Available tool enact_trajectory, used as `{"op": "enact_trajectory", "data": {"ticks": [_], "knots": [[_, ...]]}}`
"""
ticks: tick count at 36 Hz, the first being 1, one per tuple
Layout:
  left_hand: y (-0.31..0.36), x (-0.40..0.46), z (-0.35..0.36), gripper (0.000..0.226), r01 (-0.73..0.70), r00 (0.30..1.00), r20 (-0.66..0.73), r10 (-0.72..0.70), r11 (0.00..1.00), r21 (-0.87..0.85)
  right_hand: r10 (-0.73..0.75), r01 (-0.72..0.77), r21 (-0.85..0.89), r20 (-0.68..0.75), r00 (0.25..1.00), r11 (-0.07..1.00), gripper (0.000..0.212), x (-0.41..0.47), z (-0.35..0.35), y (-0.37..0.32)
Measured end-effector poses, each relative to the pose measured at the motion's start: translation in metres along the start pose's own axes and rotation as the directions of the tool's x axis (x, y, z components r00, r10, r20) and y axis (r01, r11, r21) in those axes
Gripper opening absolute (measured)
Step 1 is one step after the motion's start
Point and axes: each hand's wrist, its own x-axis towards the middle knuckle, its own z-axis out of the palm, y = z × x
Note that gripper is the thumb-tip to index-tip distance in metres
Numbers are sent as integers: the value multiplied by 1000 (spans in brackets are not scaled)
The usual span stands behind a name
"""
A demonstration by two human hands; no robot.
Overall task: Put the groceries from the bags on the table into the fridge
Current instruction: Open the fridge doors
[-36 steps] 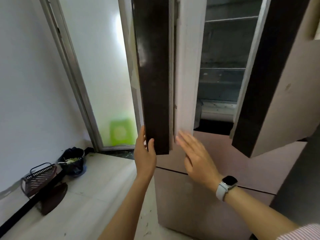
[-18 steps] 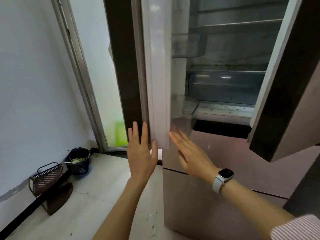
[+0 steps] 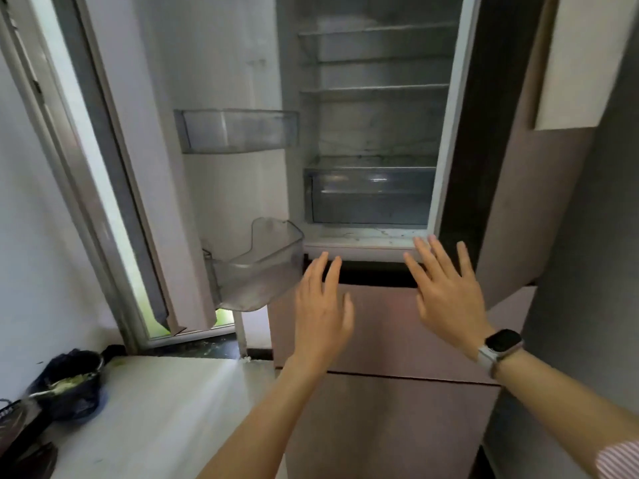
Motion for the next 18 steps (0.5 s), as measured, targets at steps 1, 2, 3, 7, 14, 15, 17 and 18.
{"op": "enact_trajectory", "data": {"ticks": [1,2,3,7,14,15,17,18], "knots": [[7,7,7,58,-24,999,22,24,1000,-19,17,-12,-71,71,997,997,67,-2,1,14],[15,15,14,58,-41,998,45,43,998,-41,45,-25,-134,143,989,991,69,-6,0,28],[24,22,20,58,-51,996,73,55,997,-63,65,-24,-198,203,977,980,71,-10,0,40],[55,46,44,62,-84,979,178,104,989,-119,38,48,-323,255,966,945,67,-20,-2,63],[92,59,75,65,-100,933,311,182,961,-259,-7,49,-259,159,987,965,71,-51,-16,87],[97,59,78,66,-114,925,321,204,954,-278,2,37,-258,147,989,965,71,-59,-18,93],[108,58,86,70,-167,904,331,269,938,-306,37,-3,-262,126,991,965,70,-77,-24,103],[114,58,90,72,-197,891,337,305,928,-317,63,-32,-266,108,992,964,67,-87,-26,108]]}}
